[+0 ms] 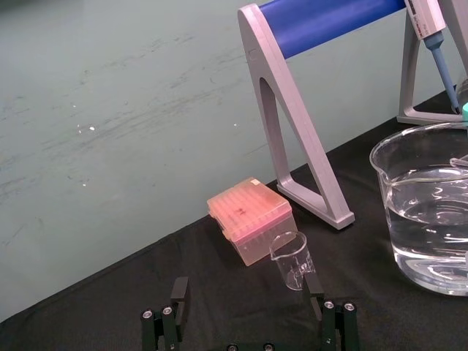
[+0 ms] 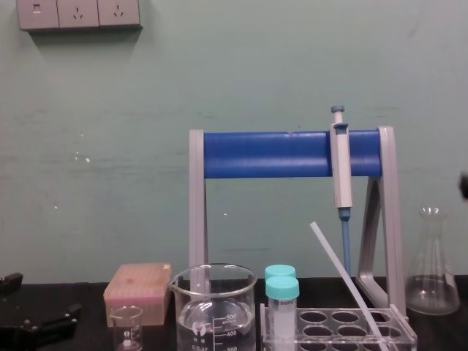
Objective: Pick up the stirring rod with one hand, then place it down.
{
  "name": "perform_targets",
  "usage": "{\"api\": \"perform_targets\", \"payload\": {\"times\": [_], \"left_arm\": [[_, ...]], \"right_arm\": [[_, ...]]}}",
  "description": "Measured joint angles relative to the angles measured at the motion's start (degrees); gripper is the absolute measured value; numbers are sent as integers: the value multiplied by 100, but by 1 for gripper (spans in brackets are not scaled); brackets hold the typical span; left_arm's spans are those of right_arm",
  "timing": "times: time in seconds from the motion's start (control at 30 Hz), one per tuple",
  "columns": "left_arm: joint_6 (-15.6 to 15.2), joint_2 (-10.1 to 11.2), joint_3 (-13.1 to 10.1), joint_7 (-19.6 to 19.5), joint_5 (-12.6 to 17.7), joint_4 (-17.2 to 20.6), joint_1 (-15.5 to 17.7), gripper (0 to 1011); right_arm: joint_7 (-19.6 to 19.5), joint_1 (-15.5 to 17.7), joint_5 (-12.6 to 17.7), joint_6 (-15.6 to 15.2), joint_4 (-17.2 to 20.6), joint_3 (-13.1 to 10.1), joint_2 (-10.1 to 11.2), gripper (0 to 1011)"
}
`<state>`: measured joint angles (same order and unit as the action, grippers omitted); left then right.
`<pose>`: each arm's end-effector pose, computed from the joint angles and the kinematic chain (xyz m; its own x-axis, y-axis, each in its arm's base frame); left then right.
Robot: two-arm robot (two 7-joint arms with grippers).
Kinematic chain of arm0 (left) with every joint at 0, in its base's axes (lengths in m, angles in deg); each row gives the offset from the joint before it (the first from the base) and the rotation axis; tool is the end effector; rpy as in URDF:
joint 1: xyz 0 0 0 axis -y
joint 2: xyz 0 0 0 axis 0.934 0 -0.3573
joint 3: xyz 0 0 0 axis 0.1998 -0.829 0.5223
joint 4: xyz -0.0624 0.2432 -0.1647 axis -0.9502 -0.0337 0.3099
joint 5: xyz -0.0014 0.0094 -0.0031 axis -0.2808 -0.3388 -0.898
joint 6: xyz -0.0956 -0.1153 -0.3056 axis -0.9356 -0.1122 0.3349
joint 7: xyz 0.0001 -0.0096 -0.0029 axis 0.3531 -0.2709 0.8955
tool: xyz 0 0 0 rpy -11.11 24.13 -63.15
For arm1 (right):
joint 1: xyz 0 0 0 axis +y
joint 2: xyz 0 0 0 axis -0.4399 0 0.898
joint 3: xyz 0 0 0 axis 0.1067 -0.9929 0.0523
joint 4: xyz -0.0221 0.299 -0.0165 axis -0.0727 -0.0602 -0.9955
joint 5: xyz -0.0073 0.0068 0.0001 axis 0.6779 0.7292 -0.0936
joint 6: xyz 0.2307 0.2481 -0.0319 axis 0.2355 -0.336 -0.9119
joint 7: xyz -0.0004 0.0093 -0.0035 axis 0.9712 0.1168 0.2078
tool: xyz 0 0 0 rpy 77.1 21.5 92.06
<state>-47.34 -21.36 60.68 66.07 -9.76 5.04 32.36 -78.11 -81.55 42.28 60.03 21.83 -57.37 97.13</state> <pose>0.3895 0.0799 -0.3165 0.2924 0.8804 0.3735 -0.9552 0.2874 0.0703 0.4470 -0.0902 -0.2912 0.1424 -0.9894 -0.0275 0.9666 0.1330 0.2189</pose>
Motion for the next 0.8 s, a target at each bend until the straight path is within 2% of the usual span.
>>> {"api": "perform_targets", "payload": {"times": [0.03,0.07,0.13,0.23,0.8], "left_arm": [[0,0,0,0,0,0,0,1000],[0,0,0,0,0,0,0,1000],[0,0,0,0,0,0,0,1000],[0,0,0,0,0,0,0,1000],[0,0,0,0,0,0,0,1000]], "right_arm": [[0,0,0,0,0,0,0,1000],[-59,106,42,-262,77,-51,-19,1000],[-85,199,98,-537,146,-102,-54,1000],[-82,248,148,-699,177,-139,-89,1000],[-81,219,124,-602,165,-117,-65,1000]]}}
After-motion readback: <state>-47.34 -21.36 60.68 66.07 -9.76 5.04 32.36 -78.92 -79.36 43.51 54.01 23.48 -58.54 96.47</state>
